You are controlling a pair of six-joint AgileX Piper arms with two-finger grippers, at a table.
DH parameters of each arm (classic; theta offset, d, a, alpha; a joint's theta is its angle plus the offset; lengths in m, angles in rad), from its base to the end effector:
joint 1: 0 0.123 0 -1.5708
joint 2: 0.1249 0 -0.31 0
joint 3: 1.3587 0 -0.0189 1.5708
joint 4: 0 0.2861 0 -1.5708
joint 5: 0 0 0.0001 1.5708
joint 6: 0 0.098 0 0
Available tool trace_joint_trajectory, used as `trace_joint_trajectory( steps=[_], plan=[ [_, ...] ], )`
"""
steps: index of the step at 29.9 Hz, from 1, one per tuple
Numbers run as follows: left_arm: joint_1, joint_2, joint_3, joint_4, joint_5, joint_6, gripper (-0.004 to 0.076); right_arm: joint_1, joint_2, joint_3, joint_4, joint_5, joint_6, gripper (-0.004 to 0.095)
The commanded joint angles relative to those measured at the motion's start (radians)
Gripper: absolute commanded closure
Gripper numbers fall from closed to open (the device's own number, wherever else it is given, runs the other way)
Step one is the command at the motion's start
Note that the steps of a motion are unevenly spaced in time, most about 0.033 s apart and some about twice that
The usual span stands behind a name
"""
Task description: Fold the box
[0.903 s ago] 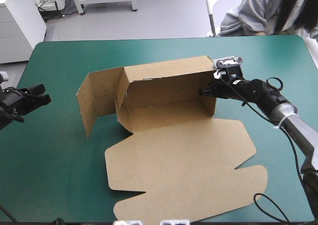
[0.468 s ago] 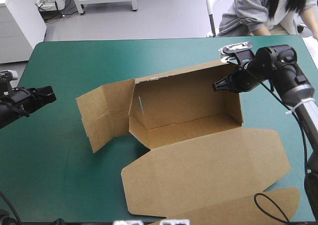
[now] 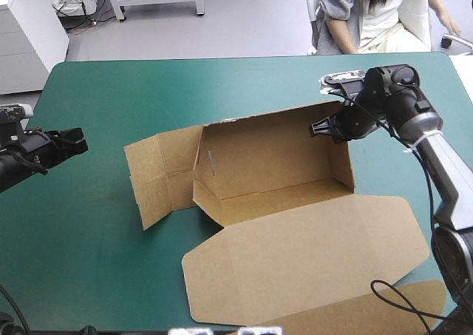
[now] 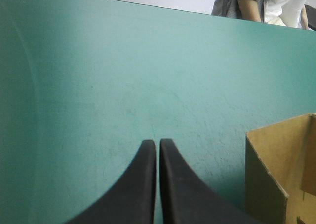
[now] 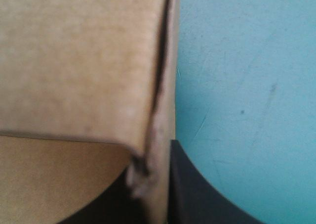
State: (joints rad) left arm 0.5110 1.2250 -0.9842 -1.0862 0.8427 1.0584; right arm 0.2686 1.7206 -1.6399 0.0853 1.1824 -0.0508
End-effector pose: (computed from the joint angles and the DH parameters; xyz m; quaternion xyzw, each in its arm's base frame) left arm 0.2732 0.0789 0.3567 0.0096 0.8501 -0.1593 0.5019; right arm 0.3910 0.1156 0.3520 -0.1478 0.9685 0.0629 0.1903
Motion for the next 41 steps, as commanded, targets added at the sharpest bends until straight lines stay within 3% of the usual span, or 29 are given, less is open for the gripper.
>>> trace_joint_trajectory(
  steps=[1,12,23,28,35,38,41],
  plan=[
    [-0.006,-0.019,-0.026,-0.063,-0.009,0.004,0.0715,-0.003,0.026,-0.029,0.045,-0.035,0.019,0.0907],
    [-0.006,-0.019,-0.026,-0.067,-0.001,0.004,0.0715,-0.003,0.148,-0.078,0.058,-0.183,0.028,0.0907],
    [-0.006,-0.019,-0.026,-0.067,0.015,0.004,0.0715,-0.005,0.200,-0.202,-0.015,-0.093,0.051,0.0893],
    [-0.006,-0.019,-0.026,-0.067,0.015,0.004,0.0715,-0.005,0.200,-0.213,-0.003,-0.093,0.017,0.0736],
    [-0.006,-0.019,-0.026,-0.067,0.031,0.004,0.0715,-0.005,0.200,-0.228,0.012,-0.079,0.017,0.0352],
    [-0.006,-0.019,-0.026,-0.067,0.033,0.004,0.0715,-0.005,0.200,-0.280,0.016,-0.052,0.025,0.0297],
    [-0.006,-0.019,-0.026,-0.067,0.051,0.004,0.0715,-0.005,0.200,-0.375,0.013,0.078,0.027,0.0300]
  ],
)
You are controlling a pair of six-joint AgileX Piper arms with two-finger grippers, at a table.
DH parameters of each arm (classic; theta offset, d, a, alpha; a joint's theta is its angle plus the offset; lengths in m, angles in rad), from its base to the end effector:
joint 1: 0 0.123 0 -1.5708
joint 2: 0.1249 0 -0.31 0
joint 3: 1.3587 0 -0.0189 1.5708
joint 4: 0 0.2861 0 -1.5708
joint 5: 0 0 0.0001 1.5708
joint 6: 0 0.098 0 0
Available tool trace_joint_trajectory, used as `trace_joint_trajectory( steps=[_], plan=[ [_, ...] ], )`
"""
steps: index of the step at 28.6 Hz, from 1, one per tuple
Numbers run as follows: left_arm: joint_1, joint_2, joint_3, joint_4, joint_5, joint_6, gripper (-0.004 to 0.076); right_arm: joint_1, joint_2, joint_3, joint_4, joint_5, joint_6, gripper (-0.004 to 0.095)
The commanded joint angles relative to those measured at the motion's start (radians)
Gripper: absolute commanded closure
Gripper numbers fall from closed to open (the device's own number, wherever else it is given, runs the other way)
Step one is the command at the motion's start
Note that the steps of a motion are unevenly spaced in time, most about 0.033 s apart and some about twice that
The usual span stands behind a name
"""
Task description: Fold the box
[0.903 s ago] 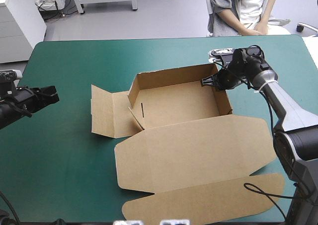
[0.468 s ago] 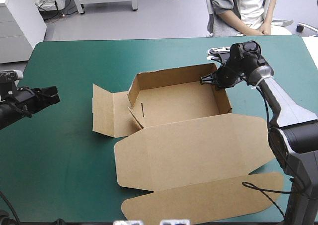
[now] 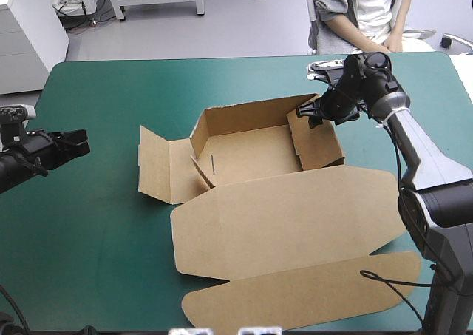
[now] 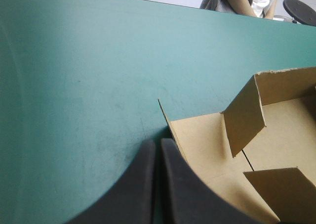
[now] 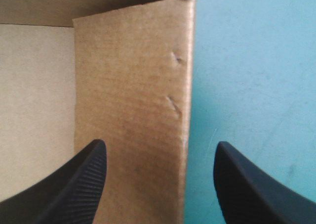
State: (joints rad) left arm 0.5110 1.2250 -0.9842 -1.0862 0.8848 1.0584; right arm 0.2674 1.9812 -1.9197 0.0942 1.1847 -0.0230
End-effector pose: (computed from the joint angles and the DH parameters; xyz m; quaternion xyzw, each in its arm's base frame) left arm 0.2715 0.0752 0.3559 0.0205 0.8521 -0.1748 0.4928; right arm 0.4634 0.1358 0.3264 -0.1331 0.9687 0.0709 0.1970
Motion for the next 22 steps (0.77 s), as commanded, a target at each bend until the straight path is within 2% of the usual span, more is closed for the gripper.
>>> trace_joint_trajectory(
  steps=[1,7,14,22],
  plan=[
    [-0.006,-0.019,-0.026,-0.067,0.011,0.004,0.0715,-0.004,-0.069,-0.104,0.020,0.071,-0.001,0.0300],
    [-0.006,-0.019,-0.026,-0.067,0.034,0.004,0.0716,0.000,-0.164,-0.085,0.042,0.071,0.001,0.0300],
    [-0.006,-0.019,-0.026,-0.069,0.036,0.004,0.0716,0.000,-0.290,0.087,0.041,0.070,-0.007,0.0300],
    [-0.006,-0.019,-0.026,-0.109,0.033,0.000,0.0718,0.000,-0.264,0.198,0.005,0.060,-0.007,0.0301]
  ],
)
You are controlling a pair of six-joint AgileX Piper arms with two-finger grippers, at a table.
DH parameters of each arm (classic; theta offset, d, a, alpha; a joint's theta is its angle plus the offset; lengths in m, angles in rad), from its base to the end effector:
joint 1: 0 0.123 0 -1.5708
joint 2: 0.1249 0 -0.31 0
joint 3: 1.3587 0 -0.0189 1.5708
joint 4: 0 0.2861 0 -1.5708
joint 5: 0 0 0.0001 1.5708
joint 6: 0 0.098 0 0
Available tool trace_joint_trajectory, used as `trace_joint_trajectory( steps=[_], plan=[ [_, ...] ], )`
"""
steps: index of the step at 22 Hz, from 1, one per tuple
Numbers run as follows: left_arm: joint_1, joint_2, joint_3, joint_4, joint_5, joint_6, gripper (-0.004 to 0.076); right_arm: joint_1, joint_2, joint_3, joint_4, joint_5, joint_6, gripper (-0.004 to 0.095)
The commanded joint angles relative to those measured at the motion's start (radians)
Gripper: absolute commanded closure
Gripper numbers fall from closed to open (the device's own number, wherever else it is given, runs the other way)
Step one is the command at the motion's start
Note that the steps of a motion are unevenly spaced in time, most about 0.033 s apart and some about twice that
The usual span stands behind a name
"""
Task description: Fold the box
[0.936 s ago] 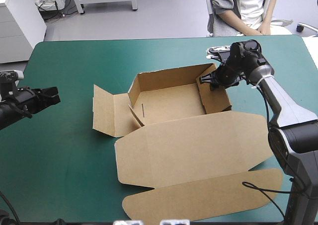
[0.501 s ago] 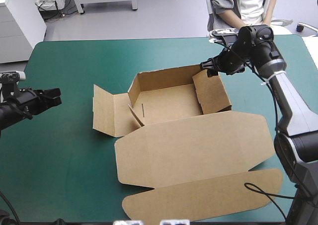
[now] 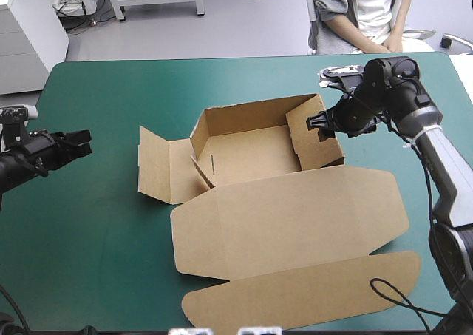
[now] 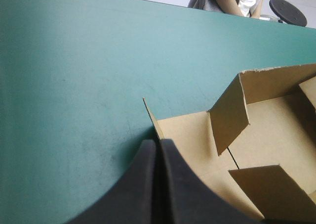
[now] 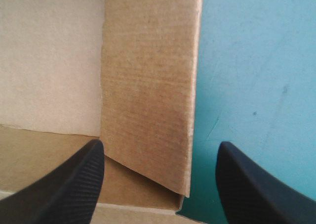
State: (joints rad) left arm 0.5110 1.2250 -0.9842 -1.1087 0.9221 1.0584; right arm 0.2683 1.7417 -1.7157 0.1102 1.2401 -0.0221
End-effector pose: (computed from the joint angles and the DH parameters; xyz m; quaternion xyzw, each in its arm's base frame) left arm 0.2704 0.0714 0.3569 0.0249 0.8492 -0.1957 0.4898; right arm 0.3946 0.1191 0.3659 -0.1344 0.9701 0.0780 0.1862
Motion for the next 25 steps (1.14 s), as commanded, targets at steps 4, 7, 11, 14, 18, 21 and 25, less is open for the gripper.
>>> trace_joint_trajectory(
  steps=[4,7,11,14,18,21,25],
  plan=[
    [-0.006,-0.019,-0.026,-0.089,-0.002,0.000,0.0718,-0.001,0.046,-0.004,-0.013,-0.011,-0.033,0.0300],
    [-0.006,-0.019,-0.026,-0.089,-0.002,0.000,0.0718,-0.001,0.077,-0.004,-0.013,-0.006,-0.047,0.0300],
    [-0.006,-0.019,-0.026,-0.087,-0.006,0.000,0.0718,-0.001,0.128,-0.004,-0.001,0.013,-0.047,0.0412],
    [-0.006,-0.019,-0.026,-0.087,-0.010,0.000,0.0718,-0.002,0.127,-0.004,-0.003,0.013,-0.062,0.0747],
    [-0.006,-0.019,-0.026,-0.087,-0.010,0.000,0.0718,-0.002,0.116,-0.010,-0.003,0.013,-0.092,0.0927],
    [-0.006,-0.019,-0.026,-0.087,-0.010,0.000,0.0718,-0.002,0.097,-0.013,-0.012,0.013,-0.099,0.0927],
    [-0.006,-0.015,-0.026,-0.085,0.000,0.000,0.0717,-0.002,0.046,-0.015,-0.014,0.014,-0.183,0.0927]
  ],
)
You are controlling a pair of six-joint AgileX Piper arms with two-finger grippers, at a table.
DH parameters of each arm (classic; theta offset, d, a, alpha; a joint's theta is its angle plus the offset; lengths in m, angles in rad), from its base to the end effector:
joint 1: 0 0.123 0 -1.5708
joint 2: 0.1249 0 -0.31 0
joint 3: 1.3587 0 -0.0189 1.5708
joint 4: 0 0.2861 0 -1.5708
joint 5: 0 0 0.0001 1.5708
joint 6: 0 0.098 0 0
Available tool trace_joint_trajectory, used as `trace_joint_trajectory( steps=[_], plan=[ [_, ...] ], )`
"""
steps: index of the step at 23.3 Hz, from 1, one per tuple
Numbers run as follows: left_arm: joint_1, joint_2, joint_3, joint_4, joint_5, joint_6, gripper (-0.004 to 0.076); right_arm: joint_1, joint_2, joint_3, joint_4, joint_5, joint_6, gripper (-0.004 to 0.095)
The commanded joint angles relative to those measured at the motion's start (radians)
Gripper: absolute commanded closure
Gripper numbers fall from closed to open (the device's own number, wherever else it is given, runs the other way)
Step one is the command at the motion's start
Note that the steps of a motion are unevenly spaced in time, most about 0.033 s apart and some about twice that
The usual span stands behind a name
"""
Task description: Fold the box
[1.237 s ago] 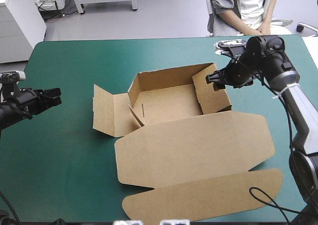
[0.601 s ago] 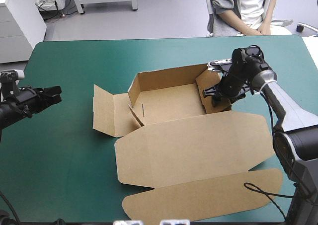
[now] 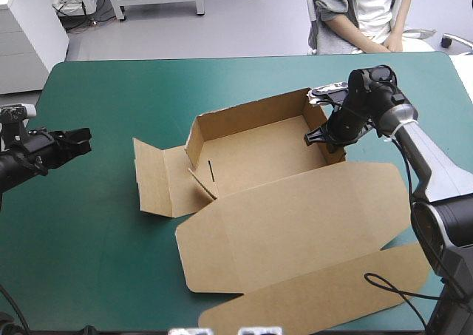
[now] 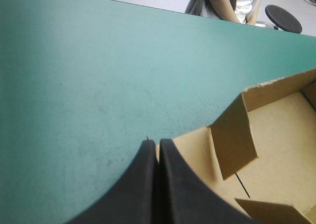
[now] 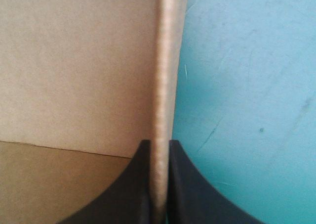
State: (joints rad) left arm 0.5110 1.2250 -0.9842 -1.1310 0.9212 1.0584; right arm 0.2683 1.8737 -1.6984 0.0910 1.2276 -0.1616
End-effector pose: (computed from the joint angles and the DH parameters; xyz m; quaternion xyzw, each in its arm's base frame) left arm 0.2710 0.0709 0.3585 0.0196 0.8446 -0.2026 0.4952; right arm 0.4220 0.1247 0.3042 -0.2018 0.9701 0.0511 0.1245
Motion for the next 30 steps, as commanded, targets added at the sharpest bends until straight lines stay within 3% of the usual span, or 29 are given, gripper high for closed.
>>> trace_joint_trajectory(
  steps=[1,9,13,17,20,23,30],
  plan=[
    [-0.006,-0.010,-0.026,-0.063,0.001,0.000,0.0717,-0.002,-0.106,-0.033,-0.011,0.026,-0.043,0.0927],
    [-0.006,0.077,-0.026,-0.095,0.007,0.002,0.0718,-0.049,-0.305,-0.034,-0.040,0.026,-0.092,0.0927],
    [-0.006,0.142,-0.028,-0.124,0.026,0.137,0.0717,-0.136,-0.430,-0.056,0.036,0.026,-0.103,0.0927],
    [-0.006,0.203,-0.028,-0.185,0.046,0.143,0.0717,-0.201,-0.490,-0.081,0.212,0.026,-0.170,0.0927],
    [-0.023,0.307,-0.028,-0.310,0.200,0.143,0.0717,-0.202,-0.481,-0.090,0.387,0.005,-0.240,0.0924],
    [-0.124,0.362,-0.028,-0.402,0.312,0.143,0.0717,-0.202,-0.438,-0.090,0.397,-0.063,-0.236,0.0925],
    [-0.299,0.343,-0.072,-0.481,0.375,0.115,0.0717,-0.202,-0.308,-0.090,0.430,-0.122,-0.236,0.0922]
  ],
)
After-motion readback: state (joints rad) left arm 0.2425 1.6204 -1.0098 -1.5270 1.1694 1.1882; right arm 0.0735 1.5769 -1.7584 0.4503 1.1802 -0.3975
